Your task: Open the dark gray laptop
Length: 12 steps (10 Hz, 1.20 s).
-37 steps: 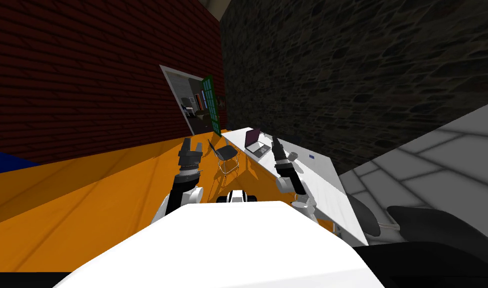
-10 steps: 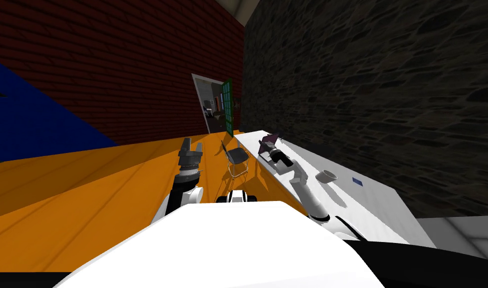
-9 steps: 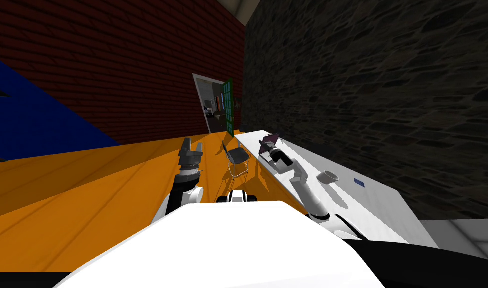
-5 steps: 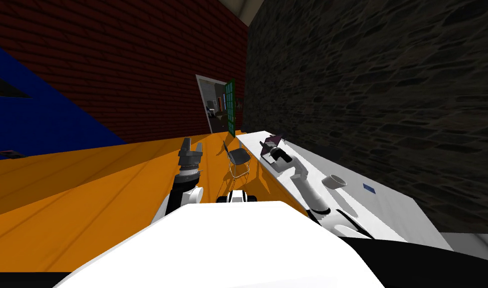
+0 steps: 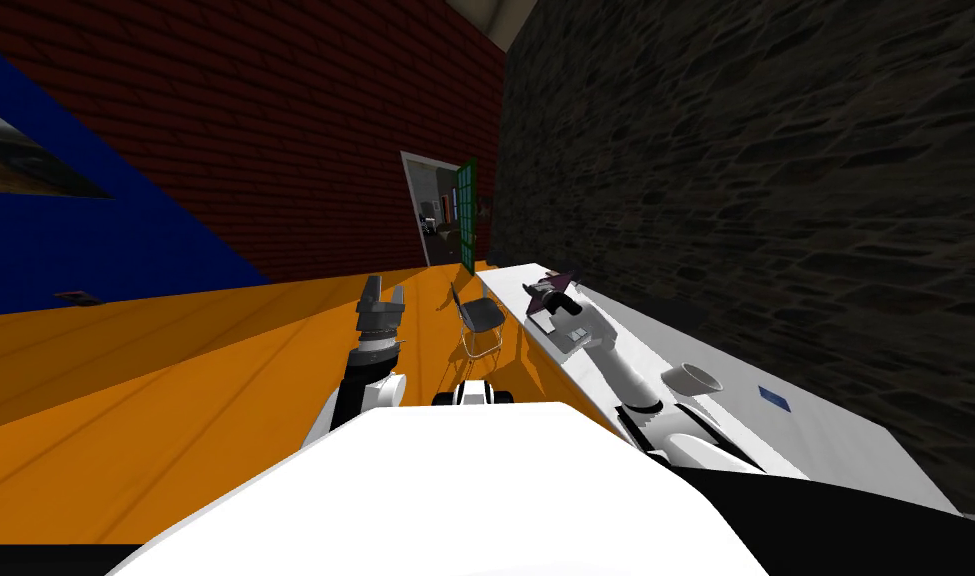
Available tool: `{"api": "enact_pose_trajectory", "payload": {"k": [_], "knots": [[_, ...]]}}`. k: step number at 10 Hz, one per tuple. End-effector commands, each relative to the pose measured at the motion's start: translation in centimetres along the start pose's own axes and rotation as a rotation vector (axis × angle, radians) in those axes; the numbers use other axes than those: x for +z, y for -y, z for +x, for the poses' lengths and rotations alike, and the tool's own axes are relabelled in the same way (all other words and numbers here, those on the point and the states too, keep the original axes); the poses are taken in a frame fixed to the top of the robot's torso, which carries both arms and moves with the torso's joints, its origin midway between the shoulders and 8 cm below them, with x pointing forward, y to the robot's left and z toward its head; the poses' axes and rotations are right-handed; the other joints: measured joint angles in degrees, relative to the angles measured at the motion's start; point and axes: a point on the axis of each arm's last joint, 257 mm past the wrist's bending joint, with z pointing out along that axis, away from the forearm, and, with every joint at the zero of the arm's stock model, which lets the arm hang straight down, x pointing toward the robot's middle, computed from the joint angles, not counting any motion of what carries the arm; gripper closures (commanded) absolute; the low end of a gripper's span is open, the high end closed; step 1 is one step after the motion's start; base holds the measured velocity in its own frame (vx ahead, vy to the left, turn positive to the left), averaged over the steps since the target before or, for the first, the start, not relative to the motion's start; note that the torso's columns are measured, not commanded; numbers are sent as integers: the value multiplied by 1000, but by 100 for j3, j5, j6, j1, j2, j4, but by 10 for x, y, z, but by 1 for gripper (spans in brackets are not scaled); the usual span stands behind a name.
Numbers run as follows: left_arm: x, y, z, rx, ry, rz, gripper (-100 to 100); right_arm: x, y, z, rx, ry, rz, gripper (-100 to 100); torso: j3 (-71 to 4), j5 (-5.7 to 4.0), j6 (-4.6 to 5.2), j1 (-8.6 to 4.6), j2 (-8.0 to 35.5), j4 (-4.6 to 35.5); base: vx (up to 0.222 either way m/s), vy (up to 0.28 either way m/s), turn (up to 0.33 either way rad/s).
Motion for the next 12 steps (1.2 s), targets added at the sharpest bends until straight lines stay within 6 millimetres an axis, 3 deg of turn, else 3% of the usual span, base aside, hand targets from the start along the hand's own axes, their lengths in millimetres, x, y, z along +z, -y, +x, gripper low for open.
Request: {"api": "enact_pose_trajectory", "payload": {"k": [1,7,8,9,10,11,12], "knots": [[0,0,0,0,0,0,0,4,17,6,-95,-54,34,-100,3,-1,4,-2,4,1,27,5,65],[0,0,0,0,0,0,0,8,64,6,-317,-162,116,-100,-2,-2,1,-5,-4,-2,39,8,72],[0,0,0,0,0,0,0,8,59,6,-294,-150,108,-100,0,-2,2,-6,0,0,17,-1,10],[0,0,0,0,0,0,0,10,72,11,-295,-164,136,-100,4,-2,3,-5,6,1,37,-22,215],[0,0,0,0,0,0,0,9,66,9,-297,-160,124,-100,-1,-2,-3,-7,-3,0,24,-19,64],[0,0,0,0,0,0,0,8,60,7,-300,-154,110,100,0,-2,6,-4,2,0,-12,8,-184],[0,0,0,0,0,0,0,8,66,4,-300,-148,122,100,12,-8,9,4,17,-9,5,-4,-69]]}}
